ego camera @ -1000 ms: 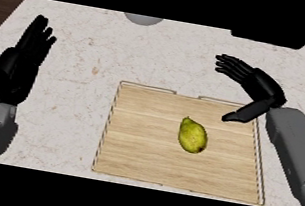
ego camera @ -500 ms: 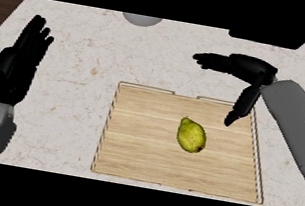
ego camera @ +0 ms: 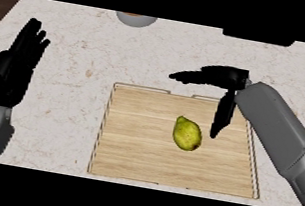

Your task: Pick the pear from the tray and place it in the pot

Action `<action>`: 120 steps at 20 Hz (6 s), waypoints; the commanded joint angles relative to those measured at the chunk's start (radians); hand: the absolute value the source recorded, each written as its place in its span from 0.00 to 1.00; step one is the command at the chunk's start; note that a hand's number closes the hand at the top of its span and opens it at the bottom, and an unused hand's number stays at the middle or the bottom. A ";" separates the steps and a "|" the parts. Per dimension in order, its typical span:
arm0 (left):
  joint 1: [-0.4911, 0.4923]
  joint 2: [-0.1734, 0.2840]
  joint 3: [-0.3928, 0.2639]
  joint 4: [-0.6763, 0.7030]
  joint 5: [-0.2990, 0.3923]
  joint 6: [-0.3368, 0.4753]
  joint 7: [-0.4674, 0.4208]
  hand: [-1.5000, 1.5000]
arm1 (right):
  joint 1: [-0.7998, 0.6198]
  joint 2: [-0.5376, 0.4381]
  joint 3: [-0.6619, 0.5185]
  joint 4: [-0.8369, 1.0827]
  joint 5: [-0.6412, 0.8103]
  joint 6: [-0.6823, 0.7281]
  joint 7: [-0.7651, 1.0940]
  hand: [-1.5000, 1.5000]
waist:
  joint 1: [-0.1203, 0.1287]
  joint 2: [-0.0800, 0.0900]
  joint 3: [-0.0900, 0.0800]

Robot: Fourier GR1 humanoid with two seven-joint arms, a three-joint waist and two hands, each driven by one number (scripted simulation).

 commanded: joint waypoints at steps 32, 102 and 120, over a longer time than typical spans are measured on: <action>0.027 -0.084 0.054 -0.018 -0.087 -0.040 0.001 0.50 | 0.093 0.154 0.055 0.105 0.320 -0.053 -0.161 0.00 | -0.016 -0.005 0.000; 0.071 -0.093 0.078 -0.095 -0.120 -0.037 0.060 0.50 | -0.010 -0.323 -0.069 0.702 0.649 -1.804 1.487 1.00 | -0.052 -0.020 -0.002; 0.047 -0.099 0.114 -0.012 -0.095 -0.102 -0.022 0.50 | 0.429 -0.347 -0.525 0.143 0.141 -1.988 0.892 0.00 | -0.033 -0.004 0.003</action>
